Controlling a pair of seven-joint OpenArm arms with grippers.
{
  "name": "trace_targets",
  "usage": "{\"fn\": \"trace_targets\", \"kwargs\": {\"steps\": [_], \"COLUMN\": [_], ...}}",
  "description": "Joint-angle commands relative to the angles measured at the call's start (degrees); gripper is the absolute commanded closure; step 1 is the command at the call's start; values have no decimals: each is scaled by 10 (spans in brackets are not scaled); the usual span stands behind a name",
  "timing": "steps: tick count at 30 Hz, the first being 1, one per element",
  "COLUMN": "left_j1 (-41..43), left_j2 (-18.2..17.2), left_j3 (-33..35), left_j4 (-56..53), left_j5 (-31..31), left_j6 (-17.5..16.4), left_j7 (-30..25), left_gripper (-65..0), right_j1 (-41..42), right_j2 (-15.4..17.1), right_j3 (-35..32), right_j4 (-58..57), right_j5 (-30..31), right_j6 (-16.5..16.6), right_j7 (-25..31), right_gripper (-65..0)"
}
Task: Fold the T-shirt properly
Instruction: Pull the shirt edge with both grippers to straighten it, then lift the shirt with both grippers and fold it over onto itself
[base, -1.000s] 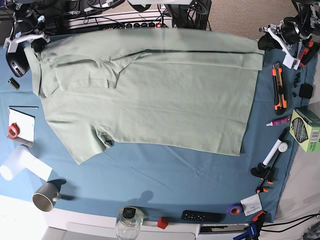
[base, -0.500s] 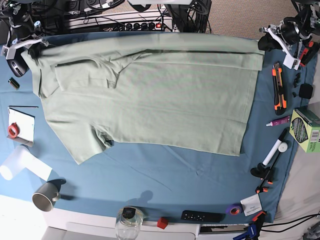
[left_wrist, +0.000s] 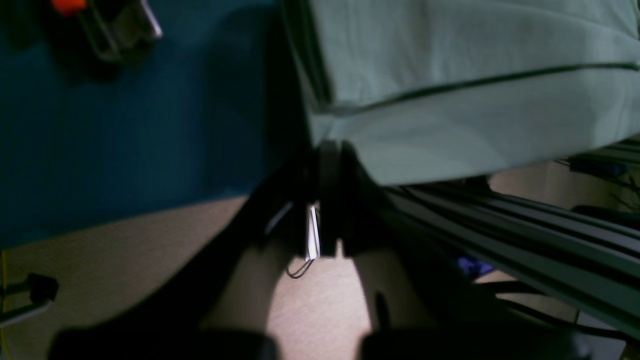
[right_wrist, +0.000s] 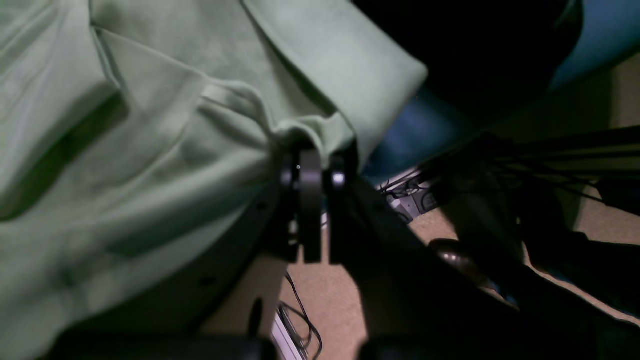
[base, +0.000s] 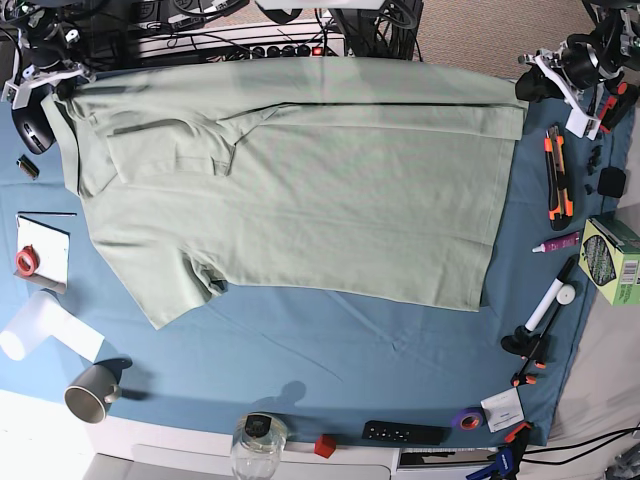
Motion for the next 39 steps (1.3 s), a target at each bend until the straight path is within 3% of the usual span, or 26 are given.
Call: {"fn": "trace_targets", "kwargs": {"steps": [1,14,22,28,33,39], "left_j1": [-1,-90,-210,-333,-445,-553], "left_j2": [-9,-10,-27,-68,-118,-203], "left_j3": [-6,-6,-6,-4,-4,-4], "left_j4": [8,8,8,8,7,7], "left_j5": [-8,1,47,82,90,89], "left_j6": [-2,-2,12,20,31,32], "left_j7": [-6,-32,-68,-94,-113,-116], "left_gripper": [0,0,0,0,0,0], "right_j1": [5,128,252,368,452,532], "right_j2": [12,13,34,33,37,89], "right_j3": [5,-5,-121,-200,-212,-212], "right_j4": [9,9,9,9,9,7], "right_j5": [12,51,-35,-122,-153,-191], "right_j6": [-6,20,18,3,-4,-4], "right_j7": [20,29,70,95,117,112], "right_gripper": [0,0,0,0,0,0]}}
